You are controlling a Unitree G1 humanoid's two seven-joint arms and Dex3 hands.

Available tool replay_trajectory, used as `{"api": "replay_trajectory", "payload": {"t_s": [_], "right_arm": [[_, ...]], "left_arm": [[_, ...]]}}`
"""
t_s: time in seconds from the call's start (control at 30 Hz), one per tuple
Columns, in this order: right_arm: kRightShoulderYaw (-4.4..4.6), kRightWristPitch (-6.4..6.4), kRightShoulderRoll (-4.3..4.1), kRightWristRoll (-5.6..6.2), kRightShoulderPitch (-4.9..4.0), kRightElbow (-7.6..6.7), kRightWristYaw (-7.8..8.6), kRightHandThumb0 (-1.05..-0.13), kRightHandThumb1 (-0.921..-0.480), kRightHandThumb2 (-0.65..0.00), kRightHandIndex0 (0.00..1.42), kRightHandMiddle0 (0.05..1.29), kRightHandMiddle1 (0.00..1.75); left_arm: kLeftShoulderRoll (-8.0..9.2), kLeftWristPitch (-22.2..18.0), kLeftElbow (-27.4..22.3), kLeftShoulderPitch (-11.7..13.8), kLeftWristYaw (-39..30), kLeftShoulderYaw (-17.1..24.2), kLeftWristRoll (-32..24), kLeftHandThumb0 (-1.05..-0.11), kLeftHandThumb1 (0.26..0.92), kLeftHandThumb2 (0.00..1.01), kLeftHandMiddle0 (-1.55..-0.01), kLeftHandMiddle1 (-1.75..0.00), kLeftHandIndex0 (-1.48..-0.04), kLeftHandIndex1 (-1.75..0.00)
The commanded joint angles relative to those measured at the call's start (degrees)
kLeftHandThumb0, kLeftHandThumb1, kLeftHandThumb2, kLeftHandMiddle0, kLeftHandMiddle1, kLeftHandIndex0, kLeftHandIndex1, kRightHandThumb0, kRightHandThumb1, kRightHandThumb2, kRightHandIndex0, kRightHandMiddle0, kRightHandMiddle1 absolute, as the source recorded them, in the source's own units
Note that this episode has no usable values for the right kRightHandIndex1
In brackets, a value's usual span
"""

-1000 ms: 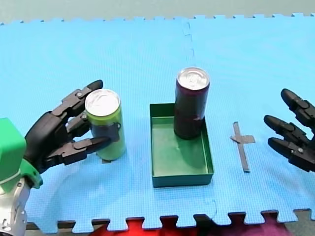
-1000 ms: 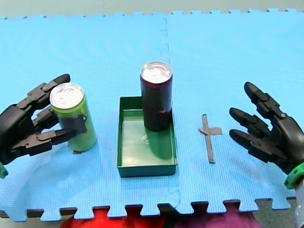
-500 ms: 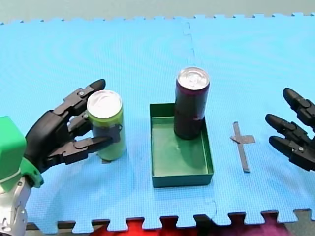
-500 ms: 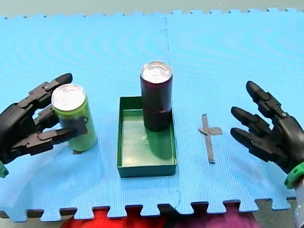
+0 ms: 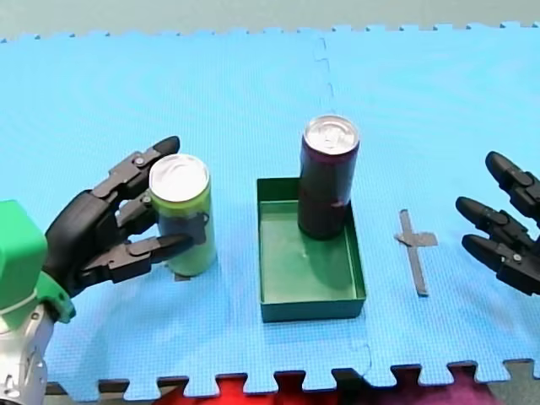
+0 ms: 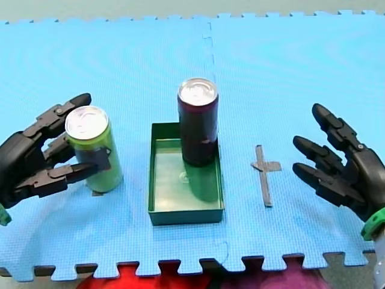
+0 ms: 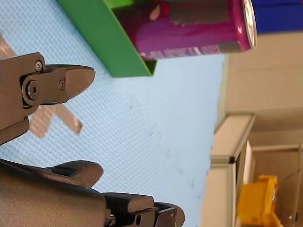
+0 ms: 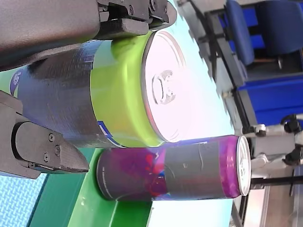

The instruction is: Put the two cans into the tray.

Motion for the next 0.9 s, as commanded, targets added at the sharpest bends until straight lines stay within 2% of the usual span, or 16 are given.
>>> {"api": "replay_trajectory", "payload": {"t_s": [0.0,0.3,0.53,0.87], "right_arm": [[-0.03,0.24,-0.12,0.25,0.14,-0.41,-0.01,-1.048,-0.921,-0.208,0.28,0.17,0.0],[-0.04,0.69,0.05,0.58,0.56,-1.46,0.01,-1.048,-0.921,-0.215,0.29,0.17,0.0],[-0.07,0.82,0.15,0.59,0.53,-1.22,0.06,-1.048,-0.921,-0.218,0.29,0.17,0.0],[-0.41,0.72,-0.15,0.92,0.3,-0.7,1.01,-1.048,-0.921,-0.221,0.29,0.17,0.0]], "left_arm": [[0.36,-0.7,0.11,0.17,0.17,-0.01,0.21,-1.048,0.921,0.12,-0.18,0.0,-0.15,0.0],[0.8,-1.56,0.77,0.33,1.04,0.18,0.67,-1.048,0.921,0.12,-0.19,-0.01,-0.16,0.0],[1.42,-1.5,2.13,-0.03,1.23,0.4,0.76,-1.048,0.921,0.12,-0.2,-0.01,-0.16,0.0],[1.63,-2.25,2.74,0.06,0.64,0.68,0.51,-1.048,0.921,0.13,-0.2,-0.01,-0.16,0.0]]}}
